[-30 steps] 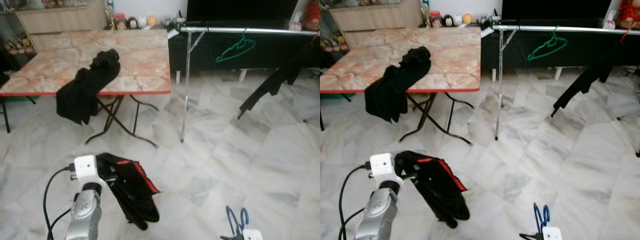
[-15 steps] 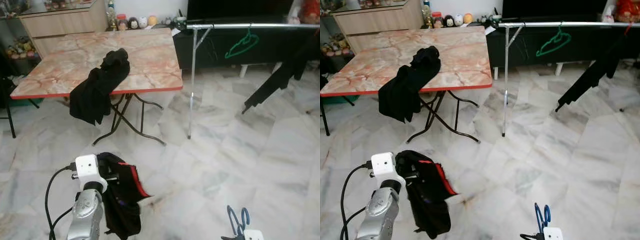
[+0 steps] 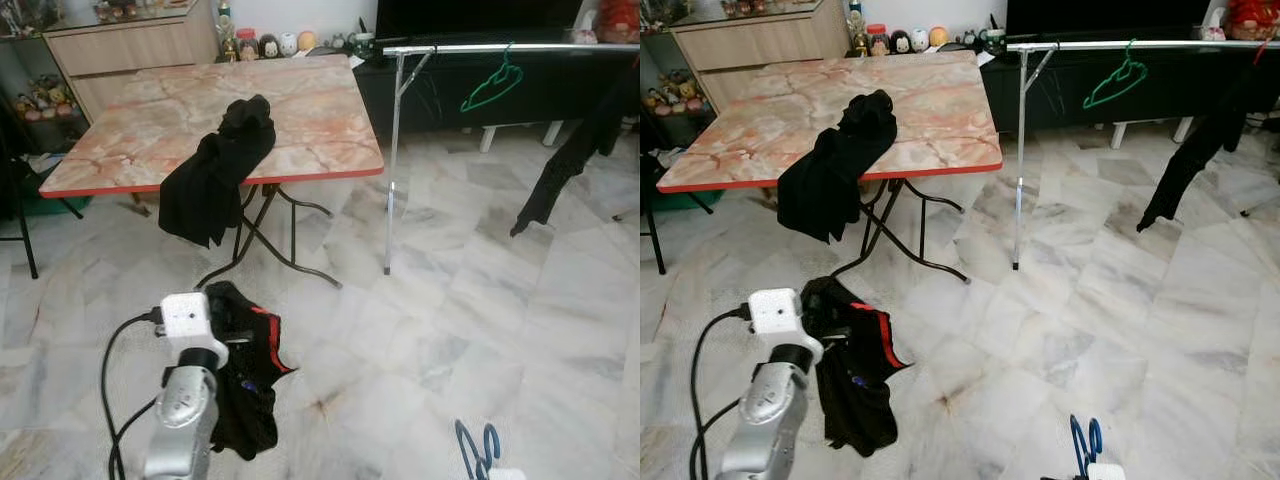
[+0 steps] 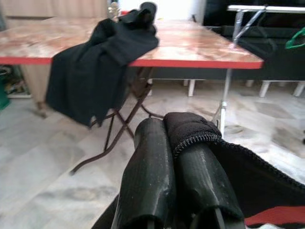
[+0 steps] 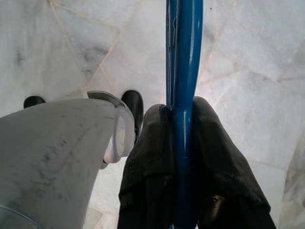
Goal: Hang hanger
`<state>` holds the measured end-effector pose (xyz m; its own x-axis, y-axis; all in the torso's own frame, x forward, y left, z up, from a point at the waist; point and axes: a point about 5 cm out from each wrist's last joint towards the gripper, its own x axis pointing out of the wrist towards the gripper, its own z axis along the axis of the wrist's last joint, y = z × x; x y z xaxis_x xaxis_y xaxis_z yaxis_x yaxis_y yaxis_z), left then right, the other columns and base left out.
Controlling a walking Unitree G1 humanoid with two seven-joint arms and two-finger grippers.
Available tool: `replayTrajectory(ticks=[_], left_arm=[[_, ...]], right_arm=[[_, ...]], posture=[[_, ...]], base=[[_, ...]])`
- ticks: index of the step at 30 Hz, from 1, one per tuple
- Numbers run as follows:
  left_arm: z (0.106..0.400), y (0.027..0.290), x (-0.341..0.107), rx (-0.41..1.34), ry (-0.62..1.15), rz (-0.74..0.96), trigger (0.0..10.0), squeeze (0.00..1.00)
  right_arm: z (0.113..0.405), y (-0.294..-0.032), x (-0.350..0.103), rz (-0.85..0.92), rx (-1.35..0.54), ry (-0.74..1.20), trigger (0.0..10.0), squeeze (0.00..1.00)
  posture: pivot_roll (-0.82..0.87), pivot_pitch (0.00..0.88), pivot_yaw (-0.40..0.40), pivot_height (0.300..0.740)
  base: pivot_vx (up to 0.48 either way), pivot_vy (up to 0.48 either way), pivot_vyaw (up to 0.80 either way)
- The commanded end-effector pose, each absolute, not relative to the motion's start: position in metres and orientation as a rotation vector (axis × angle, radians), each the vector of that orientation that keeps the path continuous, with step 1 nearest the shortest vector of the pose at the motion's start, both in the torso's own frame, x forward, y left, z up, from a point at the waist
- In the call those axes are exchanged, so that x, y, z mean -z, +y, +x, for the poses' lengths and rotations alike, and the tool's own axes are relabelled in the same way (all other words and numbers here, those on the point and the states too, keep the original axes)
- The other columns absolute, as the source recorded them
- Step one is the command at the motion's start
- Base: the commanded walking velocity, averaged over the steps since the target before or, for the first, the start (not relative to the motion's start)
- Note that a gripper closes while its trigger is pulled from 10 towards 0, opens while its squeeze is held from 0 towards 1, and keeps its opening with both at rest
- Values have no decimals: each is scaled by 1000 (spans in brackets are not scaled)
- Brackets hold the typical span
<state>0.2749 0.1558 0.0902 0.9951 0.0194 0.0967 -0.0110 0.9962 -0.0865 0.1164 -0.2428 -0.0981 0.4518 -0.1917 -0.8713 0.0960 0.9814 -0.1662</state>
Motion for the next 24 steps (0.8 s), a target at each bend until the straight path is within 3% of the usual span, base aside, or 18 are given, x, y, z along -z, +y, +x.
replayTrajectory(ticks=[1,9,24], left_arm=[[275,156,-100,-10,-147,-69,10000,0],[271,151,-131,-9,-273,-15,10000,0],[279,154,-147,4,-300,11,10000,0]], right_arm=[[118,-244,97,-97,184,1077,10000,0],[113,-246,98,-96,202,1084,10000,0],[112,-241,100,-96,185,1087,10000,0]], posture=[[-145,0,81,732],[-145,0,88,732],[-146,0,102,732]], base=[[0,0,0],[30,0,0],[389,0,0]])
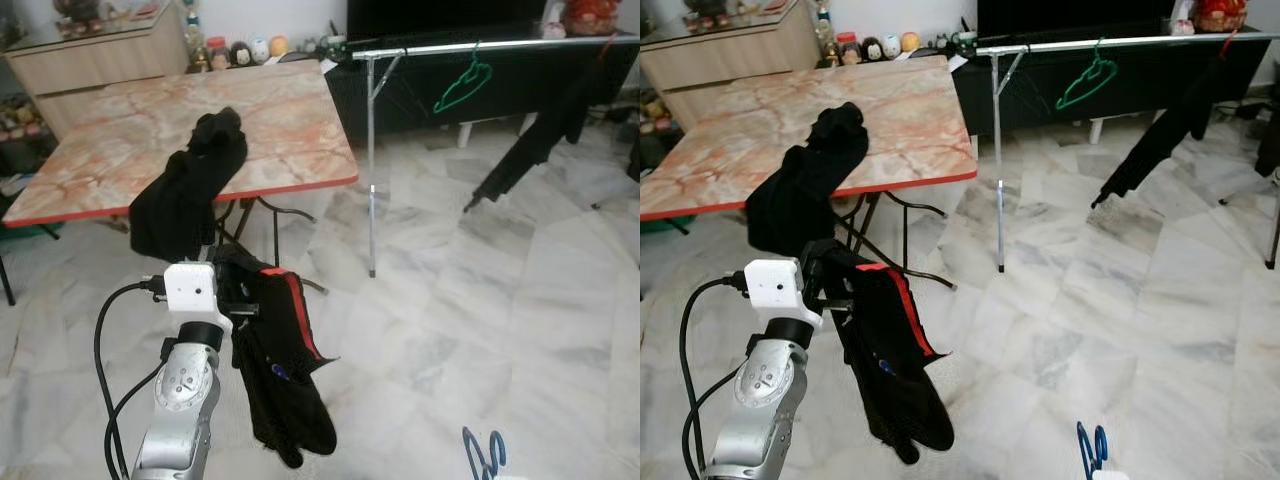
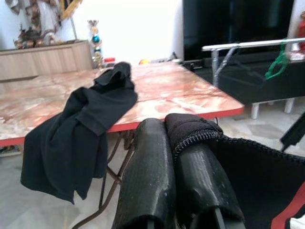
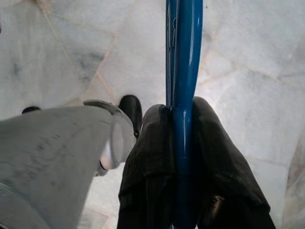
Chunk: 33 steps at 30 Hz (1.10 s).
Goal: Hang hanger
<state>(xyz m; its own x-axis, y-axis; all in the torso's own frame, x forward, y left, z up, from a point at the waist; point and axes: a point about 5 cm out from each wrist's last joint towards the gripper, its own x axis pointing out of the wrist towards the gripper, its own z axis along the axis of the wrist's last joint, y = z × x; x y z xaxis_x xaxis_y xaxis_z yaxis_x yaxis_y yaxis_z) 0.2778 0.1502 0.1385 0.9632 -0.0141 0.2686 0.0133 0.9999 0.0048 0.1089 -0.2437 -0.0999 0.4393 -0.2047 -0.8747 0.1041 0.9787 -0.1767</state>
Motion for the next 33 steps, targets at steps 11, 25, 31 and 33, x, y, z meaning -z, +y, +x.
replayTrajectory(ticks=[11,25,31,33], left_arm=[[282,153,-153,8,-307,12,10000,0],[316,152,-199,41,-395,21,10000,0],[346,146,-263,71,-528,3,10000,0],[354,144,-283,88,-570,7,10000,0]], right_arm=[[115,-241,99,-112,168,1084,10000,0],[121,-240,97,-117,163,1077,10000,0],[123,-239,97,-113,164,1072,10000,0],[124,-238,97,-113,164,1072,10000,0]], posture=[[-136,0,96,732],[-91,0,64,732],[-84,0,63,732],[-85,0,65,732]], base=[[456,0,0],[462,0,0],[457,0,0],[454,0,0]])
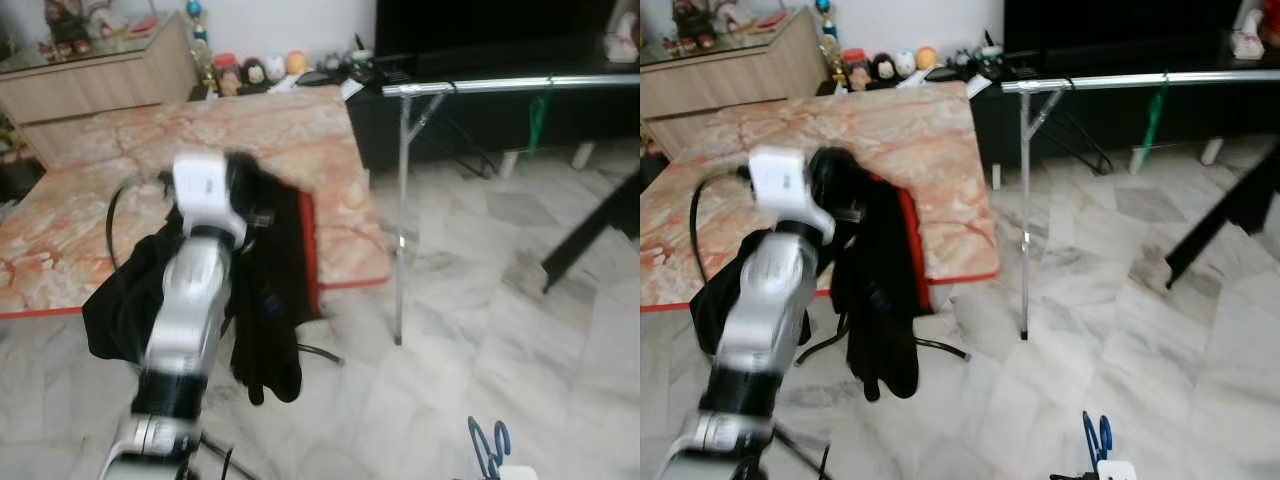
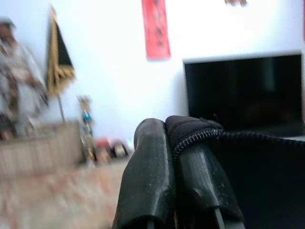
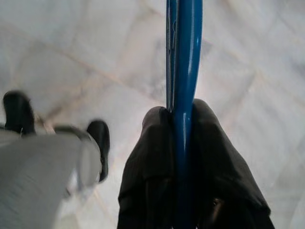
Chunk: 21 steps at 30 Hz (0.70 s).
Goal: Hang hanger
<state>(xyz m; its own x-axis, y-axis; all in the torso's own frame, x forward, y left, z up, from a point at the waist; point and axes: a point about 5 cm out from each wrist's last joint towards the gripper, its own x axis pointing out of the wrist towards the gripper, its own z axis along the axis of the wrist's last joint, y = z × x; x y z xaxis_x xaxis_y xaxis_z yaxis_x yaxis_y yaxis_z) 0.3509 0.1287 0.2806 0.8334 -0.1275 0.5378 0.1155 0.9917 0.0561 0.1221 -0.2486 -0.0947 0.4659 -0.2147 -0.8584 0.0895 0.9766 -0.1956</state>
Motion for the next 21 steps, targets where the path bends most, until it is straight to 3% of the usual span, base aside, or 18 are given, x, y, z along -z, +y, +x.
replayTrajectory(ticks=[1,8,13,15,19,21], left_arm=[[357,143,-293,94,-589,18,10000,0],[379,133,-356,117,-674,9,10000,0],[382,123,-341,155,-621,39,10000,0],[378,114,-298,225,-493,16,10000,0],[378,113,-292,237,-482,15,10000,0],[360,113,-247,277,-356,-52,10000,0]], right_arm=[[124,-238,97,-111,166,1072,10000,0],[127,-237,97,-108,167,1068,10000,0],[127,-237,96,-106,169,1066,10000,0],[127,-237,97,-110,164,1070,10000,0],[126,-237,97,-110,164,1070,10000,0],[126,-237,97,-111,161,1072,10000,0]], posture=[[-85,0,66,732],[-80,0,71,732],[-79,0,72,732],[-76,0,71,732],[-76,0,71,732],[-76,0,72,732]], base=[[458,0,0],[457,0,0],[419,0,0],[0,0,0],[0,0,0],[0,0,0]])
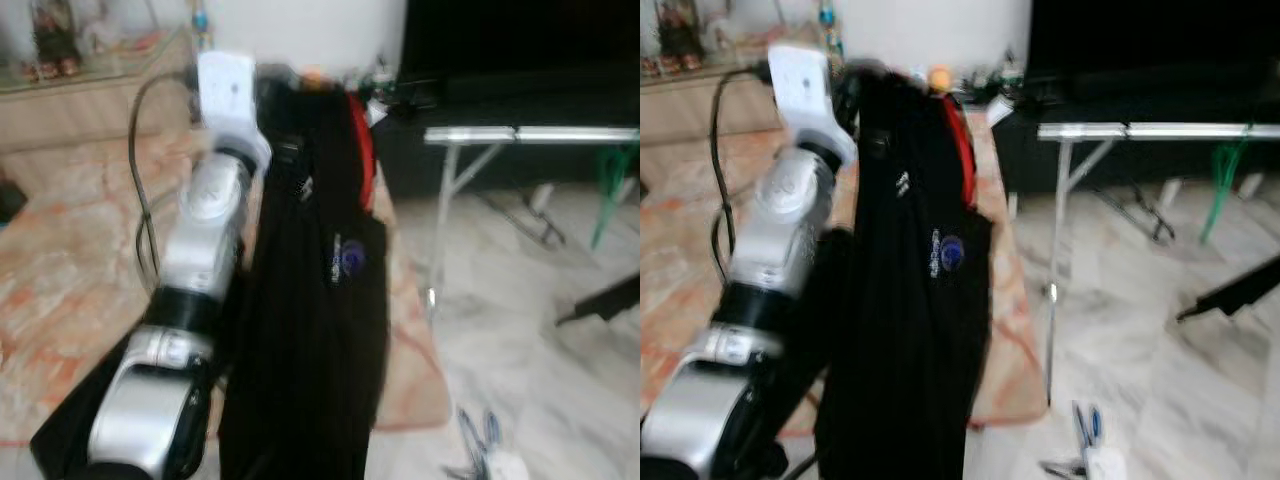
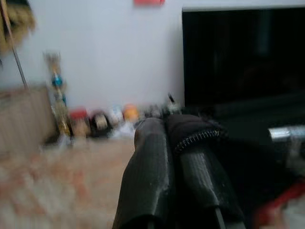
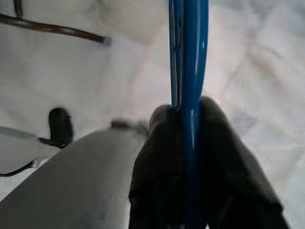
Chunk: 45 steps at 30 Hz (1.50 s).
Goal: Hang hanger
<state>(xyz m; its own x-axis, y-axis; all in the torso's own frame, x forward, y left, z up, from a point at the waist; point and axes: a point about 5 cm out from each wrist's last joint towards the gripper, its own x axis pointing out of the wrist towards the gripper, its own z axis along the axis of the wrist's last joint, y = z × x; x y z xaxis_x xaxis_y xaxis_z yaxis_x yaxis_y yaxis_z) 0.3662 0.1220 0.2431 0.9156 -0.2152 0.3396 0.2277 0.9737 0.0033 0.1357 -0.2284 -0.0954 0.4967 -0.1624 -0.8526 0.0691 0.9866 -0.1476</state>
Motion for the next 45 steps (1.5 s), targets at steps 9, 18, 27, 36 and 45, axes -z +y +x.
replayTrajectory(ticks=[9,18,27,36,45], left_arm=[[299,119,-180,328,-144,-74,10000,0],[270,101,-142,437,46,4,10000,0],[265,84,-133,437,69,-24,10000,20],[263,86,-130,429,79,13,10000,1000],[253,97,-132,417,59,22,10000,1000]], right_arm=[[125,-239,97,-124,159,1080,10000,0],[124,-240,97,-142,144,1083,10000,0],[123,-241,97,-151,139,1084,10000,0],[122,-242,97,-158,140,1086,10000,0],[121,-244,96,-165,134,1087,10000,0]], posture=[[-57,0,68,732],[-69,0,66,732],[-83,0,70,732],[-85,0,69,732],[-83,0,68,732]], base=[[0,0,0],[0,0,0],[0,0,0],[0,0,0],[0,0,0]])
